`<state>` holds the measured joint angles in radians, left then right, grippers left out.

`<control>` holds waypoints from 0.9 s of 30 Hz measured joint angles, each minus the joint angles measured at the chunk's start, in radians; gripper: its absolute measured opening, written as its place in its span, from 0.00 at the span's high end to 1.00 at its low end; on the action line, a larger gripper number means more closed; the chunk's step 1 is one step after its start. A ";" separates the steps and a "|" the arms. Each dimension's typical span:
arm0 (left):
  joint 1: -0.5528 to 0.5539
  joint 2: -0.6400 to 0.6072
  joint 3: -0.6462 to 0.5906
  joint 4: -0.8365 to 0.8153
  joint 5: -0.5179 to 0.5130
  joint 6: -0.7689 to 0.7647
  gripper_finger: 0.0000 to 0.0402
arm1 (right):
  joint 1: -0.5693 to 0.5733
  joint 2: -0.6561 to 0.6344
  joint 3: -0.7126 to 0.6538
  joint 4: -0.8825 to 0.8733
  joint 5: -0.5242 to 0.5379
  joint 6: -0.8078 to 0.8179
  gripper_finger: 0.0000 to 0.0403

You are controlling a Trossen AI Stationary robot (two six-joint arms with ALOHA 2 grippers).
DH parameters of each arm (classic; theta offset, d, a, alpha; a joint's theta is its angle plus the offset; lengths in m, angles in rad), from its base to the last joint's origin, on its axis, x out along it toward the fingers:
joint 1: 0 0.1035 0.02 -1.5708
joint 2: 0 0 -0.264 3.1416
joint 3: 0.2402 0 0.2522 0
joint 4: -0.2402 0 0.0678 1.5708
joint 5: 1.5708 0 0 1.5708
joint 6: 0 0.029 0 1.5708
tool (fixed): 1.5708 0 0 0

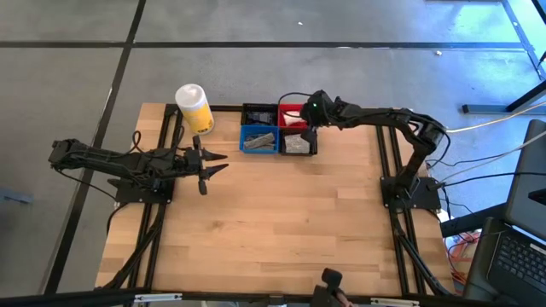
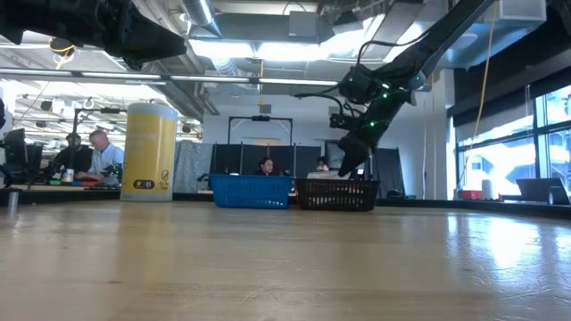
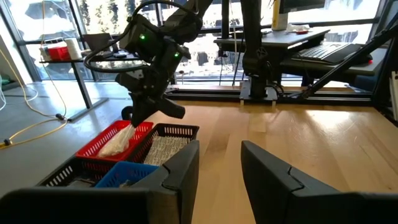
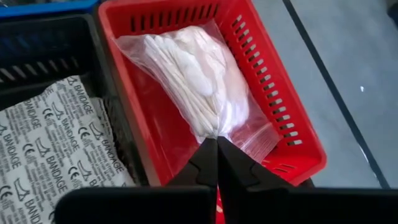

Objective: Pick & Place Travel size toiletries
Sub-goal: Put the cotton pack into the red bin, then return to Home Position

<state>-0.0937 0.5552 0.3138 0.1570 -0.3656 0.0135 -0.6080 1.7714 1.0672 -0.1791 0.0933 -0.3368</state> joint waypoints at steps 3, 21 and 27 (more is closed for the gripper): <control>0.000 0.000 0.000 0.000 0.000 0.000 0.72 | -0.003 0.000 0.000 0.006 0.000 0.007 0.97; 0.000 0.000 0.000 0.000 0.000 0.000 0.72 | 0.001 -0.032 0.000 0.023 0.003 0.015 0.64; 0.000 0.000 0.000 0.000 0.000 0.000 0.72 | 0.034 -0.148 0.000 0.023 0.003 0.015 0.57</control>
<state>-0.0933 0.5552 0.3138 0.1570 -0.3656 0.0135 -0.5737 1.6235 1.0672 -0.1566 0.0967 -0.3214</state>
